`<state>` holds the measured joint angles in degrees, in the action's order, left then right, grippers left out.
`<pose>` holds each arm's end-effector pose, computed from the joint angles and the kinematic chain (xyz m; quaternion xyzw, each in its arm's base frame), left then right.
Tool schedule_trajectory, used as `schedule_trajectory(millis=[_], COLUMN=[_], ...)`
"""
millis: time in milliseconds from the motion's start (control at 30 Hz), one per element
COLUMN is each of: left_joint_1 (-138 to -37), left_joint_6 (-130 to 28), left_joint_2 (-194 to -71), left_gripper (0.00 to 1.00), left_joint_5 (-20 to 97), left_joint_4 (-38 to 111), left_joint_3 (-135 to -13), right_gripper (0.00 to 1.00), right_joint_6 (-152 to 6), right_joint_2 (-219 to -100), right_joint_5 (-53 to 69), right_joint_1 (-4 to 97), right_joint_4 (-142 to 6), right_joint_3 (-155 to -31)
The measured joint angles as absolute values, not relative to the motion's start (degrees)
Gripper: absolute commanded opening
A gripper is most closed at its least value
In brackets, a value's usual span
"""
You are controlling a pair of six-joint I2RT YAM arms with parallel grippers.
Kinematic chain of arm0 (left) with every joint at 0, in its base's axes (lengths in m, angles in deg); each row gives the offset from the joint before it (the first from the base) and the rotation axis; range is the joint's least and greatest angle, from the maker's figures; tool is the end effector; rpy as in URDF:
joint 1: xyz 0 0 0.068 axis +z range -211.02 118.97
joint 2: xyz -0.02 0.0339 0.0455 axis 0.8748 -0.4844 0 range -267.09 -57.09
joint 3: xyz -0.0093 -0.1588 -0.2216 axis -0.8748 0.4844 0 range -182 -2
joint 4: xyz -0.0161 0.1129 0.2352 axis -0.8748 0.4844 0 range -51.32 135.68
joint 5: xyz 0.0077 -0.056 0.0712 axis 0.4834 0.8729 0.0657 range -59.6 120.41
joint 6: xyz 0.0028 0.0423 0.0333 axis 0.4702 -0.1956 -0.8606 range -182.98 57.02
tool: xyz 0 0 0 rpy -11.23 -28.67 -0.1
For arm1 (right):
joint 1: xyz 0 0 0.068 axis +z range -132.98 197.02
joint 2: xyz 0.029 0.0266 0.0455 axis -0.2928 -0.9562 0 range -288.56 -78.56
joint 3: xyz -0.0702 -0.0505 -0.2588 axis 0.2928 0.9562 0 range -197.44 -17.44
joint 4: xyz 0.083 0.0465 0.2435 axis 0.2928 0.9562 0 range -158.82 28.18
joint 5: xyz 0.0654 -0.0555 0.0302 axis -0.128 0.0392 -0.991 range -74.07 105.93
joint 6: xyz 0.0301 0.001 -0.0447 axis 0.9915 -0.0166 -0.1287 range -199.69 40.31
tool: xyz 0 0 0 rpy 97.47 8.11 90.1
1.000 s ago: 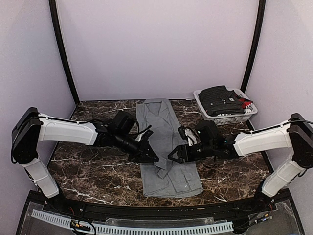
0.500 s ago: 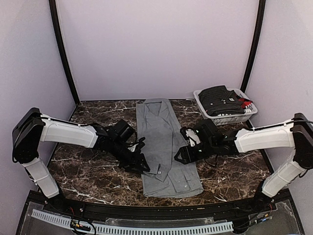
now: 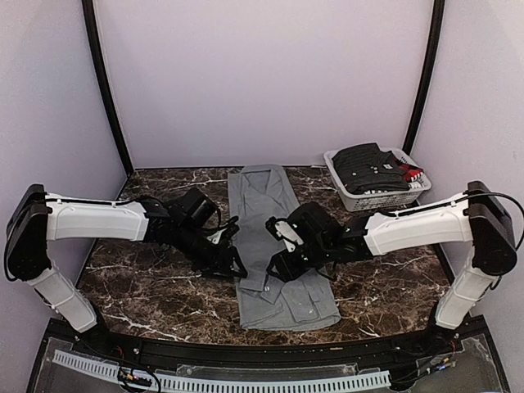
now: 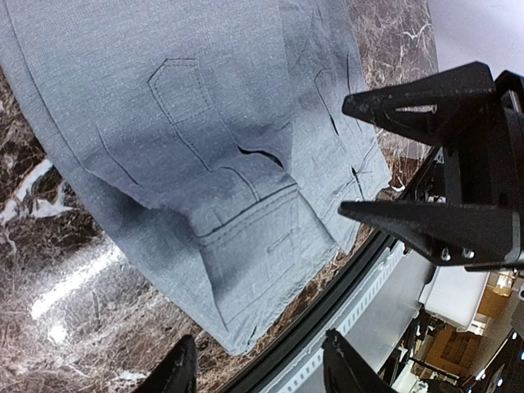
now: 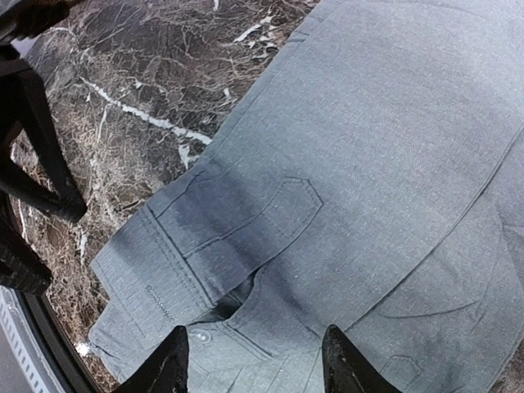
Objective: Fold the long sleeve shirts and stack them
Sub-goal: Adjust the sleeve of the rectangle-folded shirt.
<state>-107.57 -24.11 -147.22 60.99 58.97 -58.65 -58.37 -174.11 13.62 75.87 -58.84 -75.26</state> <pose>0.2069 -0.2446 0.2080 0.1432 0.9092 -0.3876 0.0504 0.1797 0.2999 0.1928 -0.3067 0.8806 0.2467 0.2639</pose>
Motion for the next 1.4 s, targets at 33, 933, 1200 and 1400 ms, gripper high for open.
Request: schedule_trajectory(millis=[33, 933, 1200, 1400], left_joint_1=[-107.50, -107.29, -107.26, -107.24], left_joint_6=[-24.22, -18.93, -18.93, -20.02], left_joint_2=[-147.22, -155.99, -156.01, -155.72], left_gripper=[0.52, 0.15, 0.18, 0.28], left_joint_5=[61.06, 62.50, 62.55, 62.44], left_joint_4=[58.93, 50.75, 50.55, 51.14], left_joint_3=[-58.65, -57.36, -57.49, -58.30], right_gripper=[0.53, 0.52, 0.44, 0.37], right_joint_6=[-58.46, -64.67, -65.10, -65.06], right_joint_2=[-174.09, -180.30, -182.85, -184.04], right_joint_5=[13.86, 26.34, 28.20, 29.80], right_joint_1=[76.31, 88.55, 88.88, 89.21], right_joint_4=[-58.60, -58.30, -58.03, -56.20], right_joint_3=[-75.24, -74.08, -76.81, -77.58])
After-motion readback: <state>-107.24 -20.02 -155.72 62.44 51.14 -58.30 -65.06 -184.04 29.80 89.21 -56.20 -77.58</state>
